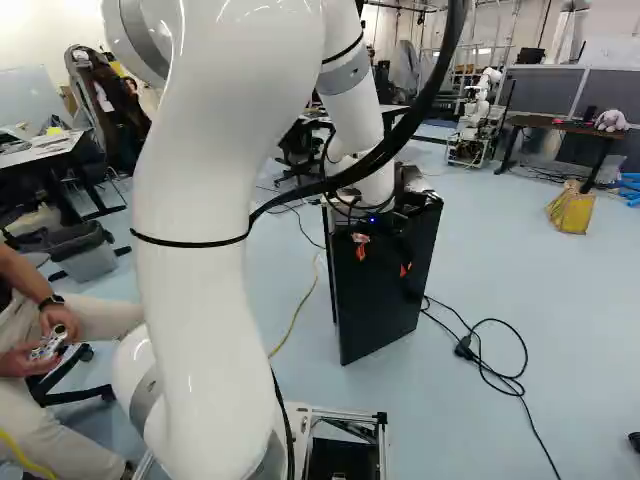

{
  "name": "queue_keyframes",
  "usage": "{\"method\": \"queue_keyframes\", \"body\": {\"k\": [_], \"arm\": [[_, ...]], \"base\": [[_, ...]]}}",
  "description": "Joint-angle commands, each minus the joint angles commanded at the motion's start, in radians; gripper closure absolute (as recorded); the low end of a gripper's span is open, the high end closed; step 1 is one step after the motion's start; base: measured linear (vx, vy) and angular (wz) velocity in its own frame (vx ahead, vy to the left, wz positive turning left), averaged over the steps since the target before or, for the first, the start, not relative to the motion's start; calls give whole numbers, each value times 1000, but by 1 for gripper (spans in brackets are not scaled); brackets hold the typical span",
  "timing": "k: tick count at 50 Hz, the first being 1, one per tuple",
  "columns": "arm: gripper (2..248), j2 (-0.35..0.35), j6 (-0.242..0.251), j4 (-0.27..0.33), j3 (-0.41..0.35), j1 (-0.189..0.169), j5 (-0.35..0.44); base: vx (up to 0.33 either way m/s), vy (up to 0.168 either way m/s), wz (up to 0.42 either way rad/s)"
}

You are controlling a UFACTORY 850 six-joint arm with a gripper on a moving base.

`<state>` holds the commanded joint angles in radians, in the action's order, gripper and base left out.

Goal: Grab a drink from the fridge

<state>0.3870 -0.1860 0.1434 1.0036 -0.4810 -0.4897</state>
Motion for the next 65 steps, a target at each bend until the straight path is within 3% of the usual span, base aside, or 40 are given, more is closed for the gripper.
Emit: {"method": "queue_keyframes", "body": {"k": [26, 65], "arm": [[3, -3, 0, 93, -4, 7, 118], [3, -2, 0, 233, -3, 46, 280]], "base": [[0, 0, 0], [0, 0, 0]]}}
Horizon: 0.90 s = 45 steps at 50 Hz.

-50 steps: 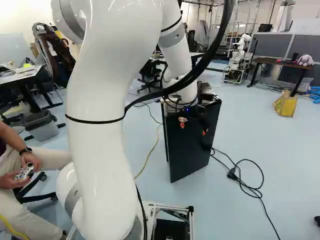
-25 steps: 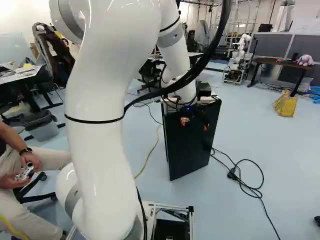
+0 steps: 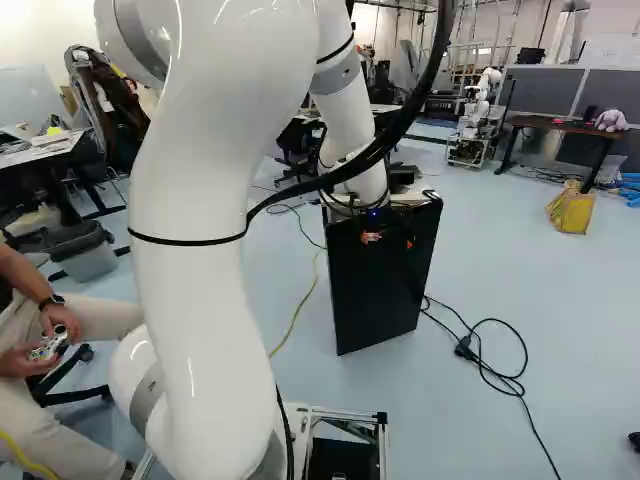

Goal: Grab a drink from the fridge

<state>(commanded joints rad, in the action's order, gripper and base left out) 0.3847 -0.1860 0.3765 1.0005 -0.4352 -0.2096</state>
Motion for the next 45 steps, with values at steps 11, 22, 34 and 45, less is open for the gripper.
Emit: {"method": "queue_keyframes", "body": {"k": [11, 22, 34, 45], "arm": [[3, 1, 0, 35, 2, 12, 37], [3, 3, 0, 59, 4, 24, 64], [3, 5, 0, 79, 7, 37, 87], [3, 7, 0, 95, 9, 48, 107]], "base": [[0, 0, 0], [0, 0, 0], [0, 0, 0], [0, 0, 0]]}}
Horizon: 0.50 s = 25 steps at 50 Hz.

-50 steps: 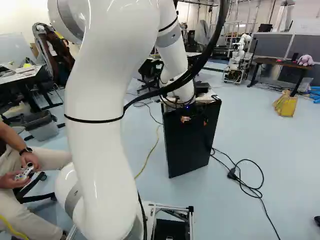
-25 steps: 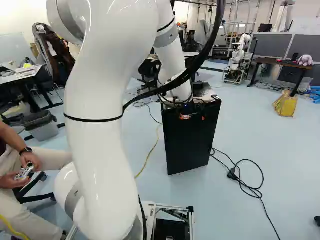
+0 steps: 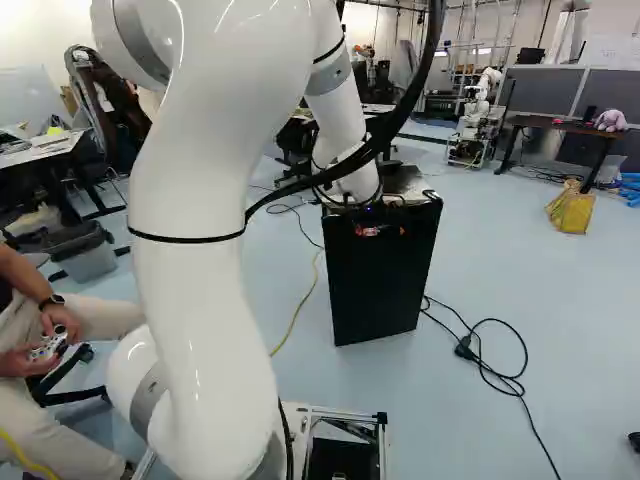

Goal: Grab a drink from the fridge

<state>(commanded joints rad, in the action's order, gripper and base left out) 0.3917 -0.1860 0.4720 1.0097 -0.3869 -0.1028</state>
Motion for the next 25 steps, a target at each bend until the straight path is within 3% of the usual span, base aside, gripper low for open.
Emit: {"method": "queue_keyframes", "body": {"k": [25], "arm": [[3, 7, 0, 32, 9, 24, 37]], "base": [[0, 0, 0]]}}
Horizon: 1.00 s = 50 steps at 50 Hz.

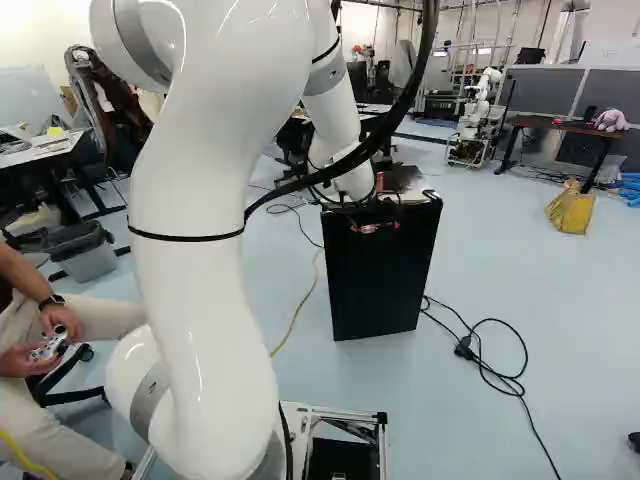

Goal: Grab a drink from the fridge

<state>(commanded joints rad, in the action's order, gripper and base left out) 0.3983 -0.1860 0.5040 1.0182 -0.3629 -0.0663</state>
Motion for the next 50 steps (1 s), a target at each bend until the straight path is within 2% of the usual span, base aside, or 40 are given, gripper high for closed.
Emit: {"method": "queue_keyframes", "body": {"k": [50], "arm": [[3, 30, 0, 0, 40, 33, 0]], "base": [[0, 0, 0]]}}
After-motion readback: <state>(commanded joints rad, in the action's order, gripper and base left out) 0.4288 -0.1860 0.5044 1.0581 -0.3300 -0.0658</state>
